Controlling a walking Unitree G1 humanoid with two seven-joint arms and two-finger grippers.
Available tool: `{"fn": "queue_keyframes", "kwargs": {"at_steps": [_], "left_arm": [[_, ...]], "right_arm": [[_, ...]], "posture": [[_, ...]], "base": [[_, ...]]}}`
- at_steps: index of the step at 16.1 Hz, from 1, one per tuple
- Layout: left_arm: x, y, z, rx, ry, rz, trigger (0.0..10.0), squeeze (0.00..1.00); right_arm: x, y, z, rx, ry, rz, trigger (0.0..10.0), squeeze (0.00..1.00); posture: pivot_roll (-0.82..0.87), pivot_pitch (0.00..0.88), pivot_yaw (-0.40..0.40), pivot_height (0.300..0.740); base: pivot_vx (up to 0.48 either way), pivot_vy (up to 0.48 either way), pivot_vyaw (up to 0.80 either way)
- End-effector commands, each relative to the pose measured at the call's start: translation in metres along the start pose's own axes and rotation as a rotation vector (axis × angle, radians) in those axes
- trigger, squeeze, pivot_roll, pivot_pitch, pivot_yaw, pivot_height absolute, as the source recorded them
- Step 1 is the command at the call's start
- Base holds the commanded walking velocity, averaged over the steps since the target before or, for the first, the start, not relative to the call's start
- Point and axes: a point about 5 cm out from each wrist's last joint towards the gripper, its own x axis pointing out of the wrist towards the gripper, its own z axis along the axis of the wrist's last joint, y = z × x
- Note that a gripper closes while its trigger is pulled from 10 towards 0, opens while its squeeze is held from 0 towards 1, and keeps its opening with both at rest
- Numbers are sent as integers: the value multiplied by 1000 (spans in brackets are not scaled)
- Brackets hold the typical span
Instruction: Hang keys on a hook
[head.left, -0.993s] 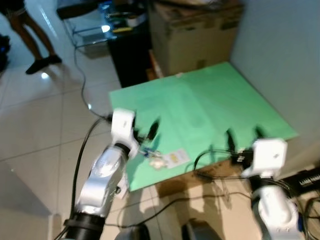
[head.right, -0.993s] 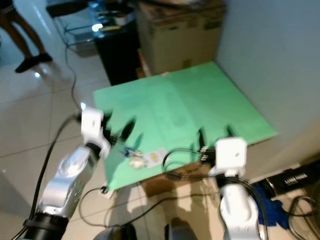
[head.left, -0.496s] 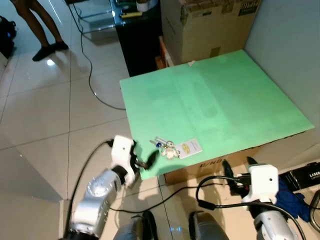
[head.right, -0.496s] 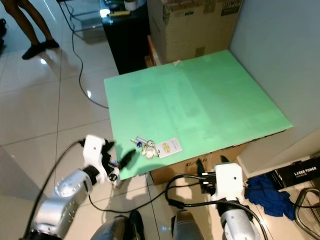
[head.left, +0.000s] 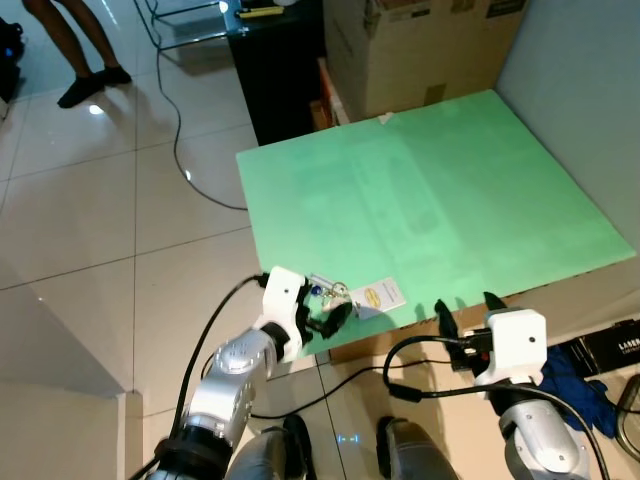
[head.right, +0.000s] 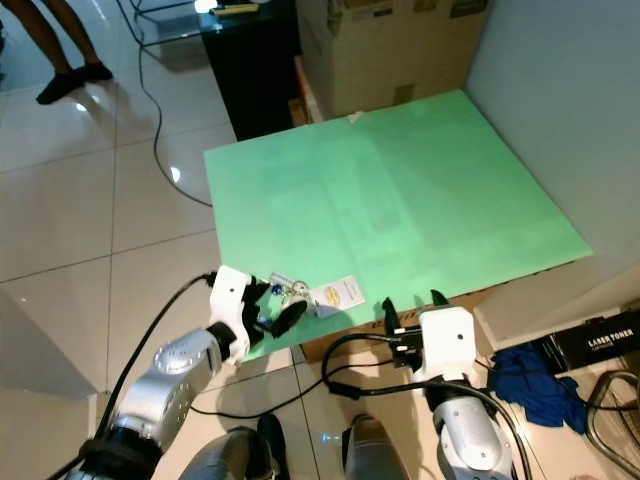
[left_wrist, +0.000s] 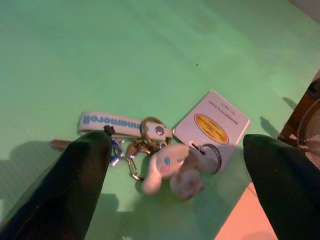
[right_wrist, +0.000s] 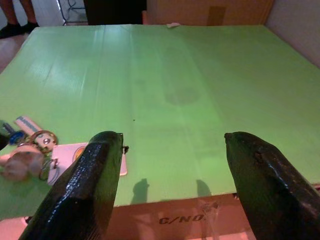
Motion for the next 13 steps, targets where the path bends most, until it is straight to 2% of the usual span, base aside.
{"fn": "queue_keyframes", "kwargs": {"at_steps": [1,9,12,13], "left_arm": [[-4,3,-12,-13,35,18,10000,0],[1,-25,-30,-36,50,-73,10000,0],[9,-33,-36,-29,66,-78,10000,0],[14,-34,-36,2,70,-70,10000,0]], "right_arm": [[-3,2,-3,-6,18,4,10000,0],[-8,1,-9,-10,45,1,10000,0],[-7,2,-8,-13,47,14,10000,0],[-6,3,-8,-14,47,18,10000,0]], "posture": [[-380,256,105,740],[-391,260,101,740],[-396,268,93,740],[-398,271,90,740]], "base": [[0,0,0],[0,0,0],[0,0,0],[0,0,0]]}}
